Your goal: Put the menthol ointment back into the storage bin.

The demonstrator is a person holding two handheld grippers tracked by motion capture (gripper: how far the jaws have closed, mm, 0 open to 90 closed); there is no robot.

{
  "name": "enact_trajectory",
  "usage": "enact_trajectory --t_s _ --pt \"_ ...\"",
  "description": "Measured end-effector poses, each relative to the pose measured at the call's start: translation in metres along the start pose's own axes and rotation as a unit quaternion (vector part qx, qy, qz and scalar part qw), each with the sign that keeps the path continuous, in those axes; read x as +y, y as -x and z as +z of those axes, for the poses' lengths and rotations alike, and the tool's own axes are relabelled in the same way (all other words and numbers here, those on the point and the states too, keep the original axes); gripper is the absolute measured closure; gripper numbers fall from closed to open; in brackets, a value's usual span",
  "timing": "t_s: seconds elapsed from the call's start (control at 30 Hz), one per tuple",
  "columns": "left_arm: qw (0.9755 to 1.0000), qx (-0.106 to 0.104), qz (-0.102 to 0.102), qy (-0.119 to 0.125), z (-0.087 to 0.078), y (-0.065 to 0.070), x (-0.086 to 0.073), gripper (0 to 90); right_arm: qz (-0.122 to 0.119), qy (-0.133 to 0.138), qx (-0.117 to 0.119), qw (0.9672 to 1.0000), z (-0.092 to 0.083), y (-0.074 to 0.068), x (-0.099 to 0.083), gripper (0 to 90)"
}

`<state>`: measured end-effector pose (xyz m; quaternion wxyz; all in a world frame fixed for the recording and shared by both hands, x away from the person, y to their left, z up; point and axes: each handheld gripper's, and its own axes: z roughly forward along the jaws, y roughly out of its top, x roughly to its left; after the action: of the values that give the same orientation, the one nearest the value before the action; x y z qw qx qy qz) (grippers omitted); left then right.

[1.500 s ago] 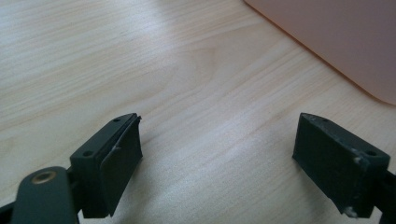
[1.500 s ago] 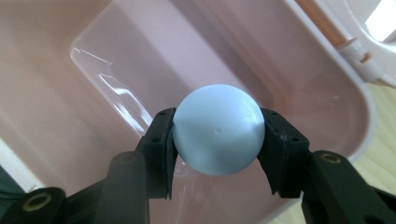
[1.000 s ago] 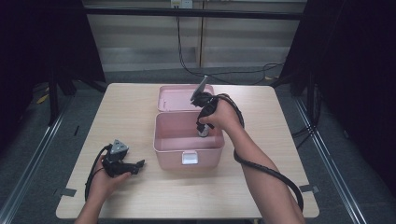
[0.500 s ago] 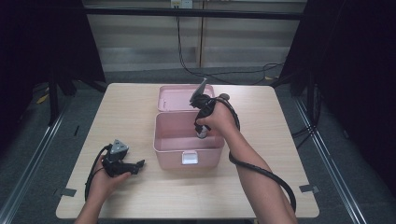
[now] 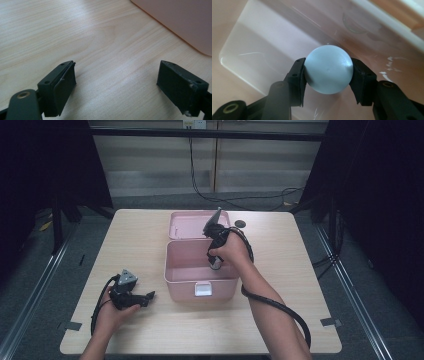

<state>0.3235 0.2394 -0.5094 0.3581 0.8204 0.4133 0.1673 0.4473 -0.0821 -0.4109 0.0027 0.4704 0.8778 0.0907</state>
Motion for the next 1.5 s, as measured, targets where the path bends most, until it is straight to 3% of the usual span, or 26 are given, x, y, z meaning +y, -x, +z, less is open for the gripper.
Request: enact_trajectory --t_s 0.63,1.23,1.5 --pt "1.0 0.001 0.0 0.0 0.0 0.0 0.0 14.6 0.016 -0.003 -0.004 0.9999 0.018 -0.002 0.004 50.5" --pt "1.0 0.001 -0.001 0.0 0.0 0.0 0.0 14.6 0.014 -0.004 -0.014 0.9998 0.019 -0.001 0.005 50.5" --pt "1.0 0.0 -0.002 0.002 0.0 0.0 0.0 14.6 0.026 0.004 -0.013 0.9996 0.016 -0.007 0.009 50.5"
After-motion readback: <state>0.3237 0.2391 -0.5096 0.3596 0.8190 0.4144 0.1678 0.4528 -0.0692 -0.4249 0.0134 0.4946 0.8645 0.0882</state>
